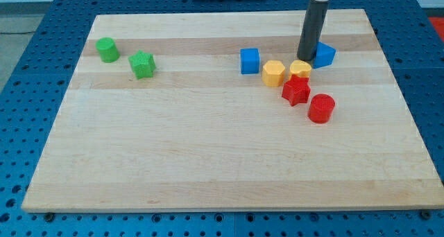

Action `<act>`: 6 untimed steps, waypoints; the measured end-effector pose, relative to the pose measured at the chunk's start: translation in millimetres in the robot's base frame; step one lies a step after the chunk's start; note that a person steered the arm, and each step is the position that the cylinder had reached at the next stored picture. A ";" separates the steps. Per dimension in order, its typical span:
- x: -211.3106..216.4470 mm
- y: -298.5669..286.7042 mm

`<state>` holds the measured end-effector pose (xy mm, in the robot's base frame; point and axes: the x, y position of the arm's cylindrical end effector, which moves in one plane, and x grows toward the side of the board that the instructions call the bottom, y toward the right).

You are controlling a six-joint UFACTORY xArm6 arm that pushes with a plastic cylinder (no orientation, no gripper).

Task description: Move your arm towards the green star

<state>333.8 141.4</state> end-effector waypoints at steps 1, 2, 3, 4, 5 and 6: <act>-18.2 -19.6; -50.6 -76.6; -72.8 -161.8; -72.8 -251.4; -65.4 -322.7; -27.0 -335.3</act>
